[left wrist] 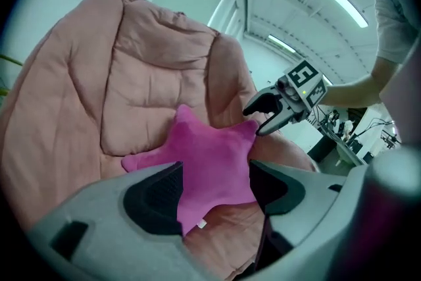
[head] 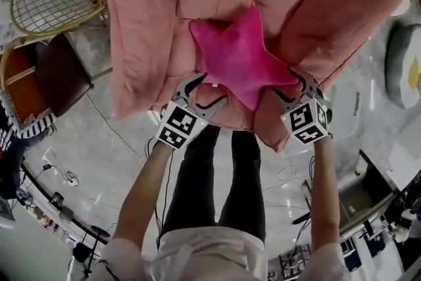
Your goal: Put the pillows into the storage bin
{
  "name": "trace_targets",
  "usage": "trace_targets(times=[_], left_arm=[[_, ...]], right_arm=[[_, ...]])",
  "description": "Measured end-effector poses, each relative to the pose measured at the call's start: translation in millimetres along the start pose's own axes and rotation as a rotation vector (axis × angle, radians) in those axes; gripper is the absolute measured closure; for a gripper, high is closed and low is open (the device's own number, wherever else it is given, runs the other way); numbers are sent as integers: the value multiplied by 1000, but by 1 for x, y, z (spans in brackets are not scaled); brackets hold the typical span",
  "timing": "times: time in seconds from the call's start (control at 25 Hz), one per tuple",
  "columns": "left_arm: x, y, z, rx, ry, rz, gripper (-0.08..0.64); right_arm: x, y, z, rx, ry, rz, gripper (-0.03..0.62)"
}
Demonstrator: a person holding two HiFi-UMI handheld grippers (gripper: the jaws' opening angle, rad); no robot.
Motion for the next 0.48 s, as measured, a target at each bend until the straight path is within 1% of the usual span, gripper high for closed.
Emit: trace_targets(times=[0.04, 0.08, 0.12, 0.2, 0.24, 0.32, 0.4, 0.48], left_arm=[[4, 2, -4, -9, 3, -5, 241], [8, 4, -8, -19, 5, -11, 241], [11, 5, -12, -31, 3, -17, 241], [14, 7, -21, -57, -3, -28, 241], [15, 8, -26, -71, -6, -32, 241], [16, 8, -33, -95, -9, -38, 241], [17, 8, -37, -112, -10, -41, 241], [18, 12, -40, -120, -10, -40, 241]], right_arm=[[9, -1, 4, -62, 49, 26, 295], [17, -1, 7, -127, 102, 43, 266], [26, 0, 9, -198, 162, 52, 226], [47, 6, 11, -337, 291, 62, 172], [57, 9, 10, -390, 348, 66, 155], [74, 14, 10, -443, 429, 78, 152], [89, 14, 11, -451, 478, 92, 152], [102, 13, 14, -446, 519, 118, 135]])
Point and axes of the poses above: the fingertips, and each gripper's own axes: x forward along the fingers, y to its left, z out of its top, the point moved 6 cm from there along -x, backward along the fingers, and after that the axes turned 15 degrees about y, right-handed, at the moved point
